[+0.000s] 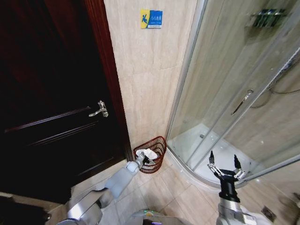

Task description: Discard the used towel into the hamper.

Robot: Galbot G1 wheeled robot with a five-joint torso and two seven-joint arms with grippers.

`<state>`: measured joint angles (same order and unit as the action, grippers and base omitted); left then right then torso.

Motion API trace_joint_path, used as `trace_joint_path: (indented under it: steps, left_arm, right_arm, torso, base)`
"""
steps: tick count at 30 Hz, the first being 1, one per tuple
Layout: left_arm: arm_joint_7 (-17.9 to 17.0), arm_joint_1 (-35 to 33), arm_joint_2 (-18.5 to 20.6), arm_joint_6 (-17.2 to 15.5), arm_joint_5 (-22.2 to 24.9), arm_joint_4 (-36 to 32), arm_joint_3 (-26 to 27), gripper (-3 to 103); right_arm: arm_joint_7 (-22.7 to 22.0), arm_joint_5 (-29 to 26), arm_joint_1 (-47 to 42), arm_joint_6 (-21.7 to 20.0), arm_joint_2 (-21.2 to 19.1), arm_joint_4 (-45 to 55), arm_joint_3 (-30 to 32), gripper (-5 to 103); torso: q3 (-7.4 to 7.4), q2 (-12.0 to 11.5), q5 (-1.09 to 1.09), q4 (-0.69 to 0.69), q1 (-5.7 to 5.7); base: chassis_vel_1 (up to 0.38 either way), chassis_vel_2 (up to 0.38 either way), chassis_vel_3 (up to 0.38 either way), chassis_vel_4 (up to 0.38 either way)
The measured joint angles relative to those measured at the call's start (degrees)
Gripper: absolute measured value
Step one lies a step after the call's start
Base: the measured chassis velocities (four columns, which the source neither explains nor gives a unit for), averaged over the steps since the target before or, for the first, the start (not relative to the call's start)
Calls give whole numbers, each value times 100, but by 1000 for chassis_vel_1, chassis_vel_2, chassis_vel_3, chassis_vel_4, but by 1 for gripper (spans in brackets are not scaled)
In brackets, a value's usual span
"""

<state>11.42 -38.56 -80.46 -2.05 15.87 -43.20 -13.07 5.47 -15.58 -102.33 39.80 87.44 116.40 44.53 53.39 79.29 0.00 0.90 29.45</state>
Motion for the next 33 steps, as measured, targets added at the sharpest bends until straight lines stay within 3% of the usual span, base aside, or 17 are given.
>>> trace_joint_path:
  steps: [3,4,6,8,9,10,12,14,17,23,25,28,29,33]
  left_arm:
    - [147,66,-12,-93,326,-37,-53,100]
    - [340,119,-26,240,705,-15,-82,100]
    - [339,224,-101,754,1245,-2,-203,100]
    - [210,262,-154,824,1331,-15,-297,100]
    - [-12,305,-202,719,1232,-20,-419,100]
    - [-12,305,-202,719,1232,-20,-419,100]
    - [-397,366,-240,163,861,-14,-650,100]
    - [-431,400,-204,-176,551,55,-796,100]
    - [-438,407,-90,-337,435,104,-889,100]
    - [-463,333,82,-78,488,120,-887,100]
    - [-508,267,125,261,594,85,-798,100]
    - [-606,106,188,449,656,-108,-685,100]
    - [-697,-48,252,611,641,-265,-602,100]
    - [-992,-678,521,725,666,-1031,-223,100]
  right_arm:
    - [0,-1,10,0,-1,-1,11,100]
    - [-3,-4,19,0,-6,-7,15,100]
    - [-5,-8,42,0,-6,-29,13,100]
    - [-5,-8,52,0,1,-42,-1,100]
    - [-5,-8,63,0,14,-51,-16,100]
    - [-5,-8,63,0,14,-51,-16,100]
    - [-4,-7,77,1,34,-53,-29,100]
    - [-2,-21,85,21,47,-66,-23,100]
    - [1,-83,86,57,46,-110,8,100]
    - [17,-211,83,142,25,-247,73,100]
    - [24,-238,84,169,20,-301,78,100]
    - [20,-246,85,167,16,-306,75,100]
    - [-54,-198,87,126,10,-292,77,100]
    - [-471,80,102,-266,-22,-119,128,100]
  torso:
    - [0,0,1,0,0]
    - [0,0,0,0,0]
    - [0,0,2,-1,0]
    - [0,0,0,-2,0]
    - [0,0,-1,-2,0]
    - [0,0,-1,-2,0]
    - [0,0,0,-2,0]
    - [0,0,-1,-2,0]
    - [0,0,2,0,0]
    - [0,0,0,1,0]
    - [0,0,1,0,0]
    - [0,0,-1,-2,0]
    - [0,0,-1,-1,0]
    - [0,0,-3,-1,0]
  base:
    - [0,0,0,0]
    - [0,0,0,0]
    - [0,0,0,0]
    - [0,0,0,0]
    - [0,0,0,0]
    - [0,0,0,0]
    - [0,0,0,0]
    - [0,0,0,0]
    - [0,0,0,0]
    - [0,0,0,0]
    - [0,0,0,0]
    - [0,0,0,0]
    - [0,0,0,0]
    - [0,0,0,0]
